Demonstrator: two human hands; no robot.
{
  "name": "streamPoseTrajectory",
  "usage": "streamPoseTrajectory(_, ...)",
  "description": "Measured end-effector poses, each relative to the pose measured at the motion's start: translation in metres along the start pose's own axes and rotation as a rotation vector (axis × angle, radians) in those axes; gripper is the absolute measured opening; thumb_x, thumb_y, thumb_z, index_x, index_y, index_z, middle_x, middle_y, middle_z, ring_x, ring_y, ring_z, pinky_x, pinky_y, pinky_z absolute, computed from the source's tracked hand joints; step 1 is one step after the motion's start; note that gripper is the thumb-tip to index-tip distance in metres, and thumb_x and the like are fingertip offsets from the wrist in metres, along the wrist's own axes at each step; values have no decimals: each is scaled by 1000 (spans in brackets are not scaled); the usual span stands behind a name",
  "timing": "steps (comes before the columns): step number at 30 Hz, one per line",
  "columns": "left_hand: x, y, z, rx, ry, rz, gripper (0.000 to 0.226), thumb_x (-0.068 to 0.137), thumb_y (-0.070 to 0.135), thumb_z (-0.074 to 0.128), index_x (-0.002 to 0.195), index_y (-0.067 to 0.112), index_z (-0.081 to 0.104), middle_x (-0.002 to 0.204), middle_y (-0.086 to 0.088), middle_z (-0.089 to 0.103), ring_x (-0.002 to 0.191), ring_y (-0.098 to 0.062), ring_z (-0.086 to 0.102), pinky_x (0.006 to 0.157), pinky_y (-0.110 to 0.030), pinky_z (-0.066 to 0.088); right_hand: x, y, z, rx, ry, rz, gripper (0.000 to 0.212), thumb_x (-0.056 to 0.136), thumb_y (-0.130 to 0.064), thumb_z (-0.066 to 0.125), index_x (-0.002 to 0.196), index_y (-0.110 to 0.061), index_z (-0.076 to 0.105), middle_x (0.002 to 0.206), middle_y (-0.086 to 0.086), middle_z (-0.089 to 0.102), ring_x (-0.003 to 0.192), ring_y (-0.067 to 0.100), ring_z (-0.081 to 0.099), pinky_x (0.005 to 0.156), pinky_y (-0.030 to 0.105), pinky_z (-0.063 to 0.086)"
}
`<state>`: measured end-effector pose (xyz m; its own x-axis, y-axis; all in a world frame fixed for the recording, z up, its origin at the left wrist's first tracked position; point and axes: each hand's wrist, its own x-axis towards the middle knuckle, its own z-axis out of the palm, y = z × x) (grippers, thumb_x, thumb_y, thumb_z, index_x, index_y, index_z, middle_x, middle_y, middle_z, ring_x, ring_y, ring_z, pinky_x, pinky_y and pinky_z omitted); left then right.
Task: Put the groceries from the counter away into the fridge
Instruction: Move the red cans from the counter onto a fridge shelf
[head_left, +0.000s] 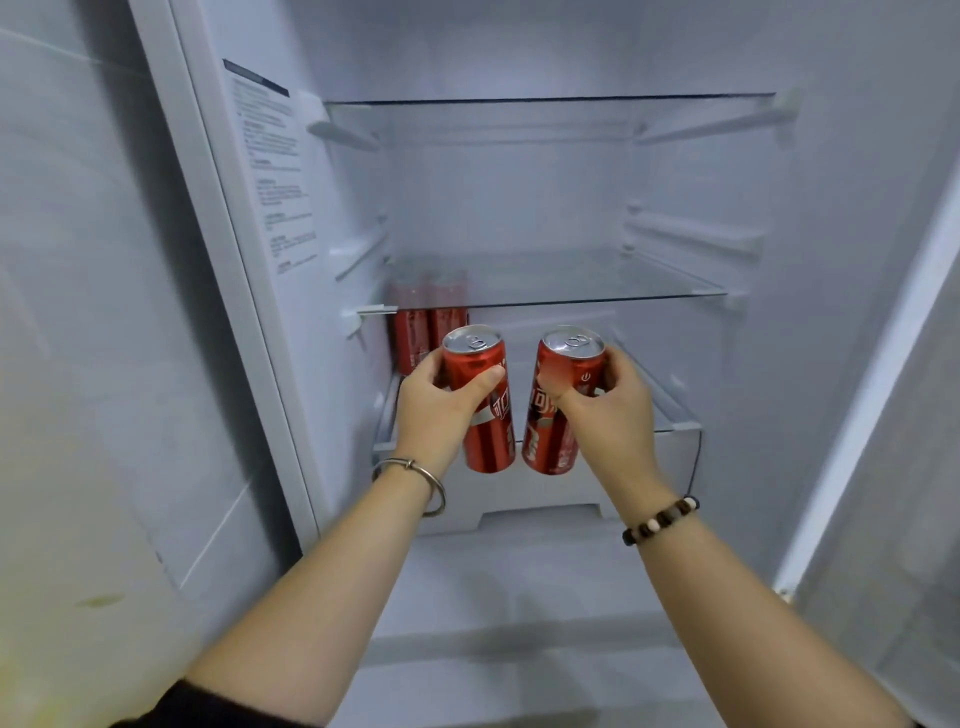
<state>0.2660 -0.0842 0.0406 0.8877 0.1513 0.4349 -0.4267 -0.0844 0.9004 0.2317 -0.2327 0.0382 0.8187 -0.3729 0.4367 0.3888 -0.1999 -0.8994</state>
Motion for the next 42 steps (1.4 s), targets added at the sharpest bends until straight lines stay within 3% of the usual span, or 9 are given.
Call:
streamPoseTrajectory(3,18,-12,9,-19,0,-47,29,72,26,78,98,28,65,92,12,69,86,-2,65,78,-21,52,20,7,7,-26,35,0,52,73,-23,78,120,-22,57,106,-13,64,92,-8,59,77,12,46)
streamPoseTrajectory(8,45,-31,23,-50,38,-127,27,69,29,80,93,26,68,91,6,71,87,-11,68,85,-38,55,50,21,12,-98,58,21,54,73,-23,78,122,-23,56,104,-14,61,90,-7,56,74,13,42)
streamPoseTrajectory(12,61,-37,33,-13,17,-110,32,70,29,79,99,22,68,92,6,71,87,-10,67,82,-32,55,67,34,13,-128,45,51,56,74,-26,78,124,-24,53,105,-13,60,92,0,57,81,24,45)
streamPoseTrajectory(21,97,-49,51,56,-55,-107,28,72,25,79,95,21,65,88,11,67,83,-3,63,70,-17,48,106,53,21,-124,37,27,36,75,-25,78,106,-22,60,95,-12,65,86,-3,60,72,19,45)
streamPoseTrajectory(26,114,-59,55,132,-123,-84,33,72,21,79,100,21,61,94,7,66,92,-11,63,83,-28,51,124,63,27,-149,-58,27,43,77,-23,76,115,-21,57,97,-14,63,86,-6,57,69,14,43)
streamPoseTrajectory(29,115,-68,52,196,-177,-74,45,69,19,82,107,23,59,103,5,66,103,-14,61,91,-33,49,128,76,25,-176,-100,61,41,78,-23,75,114,-18,57,101,-8,65,92,3,61,79,24,49)
streamPoseTrajectory(33,108,-81,49,300,-231,-113,57,66,16,84,116,21,56,107,7,61,101,-10,56,89,-26,47,124,89,23,-167,-131,92,42,79,-22,75,117,-19,56,104,-6,64,96,9,61,84,30,49)
streamPoseTrajectory(39,102,-91,41,269,-66,-139,44,69,18,81,108,24,60,101,6,67,93,-11,62,85,-29,51,124,94,35,-140,-170,76,48,81,-21,72,125,-23,51,101,-11,60,88,-2,56,72,18,45)
streamPoseTrajectory(42,102,-93,29,281,64,-134,45,71,20,79,112,21,60,99,7,64,89,-11,61,81,-27,50,125,96,43,-142,-192,87,53,82,-20,71,130,-24,49,103,-11,59,92,4,57,79,23,48)
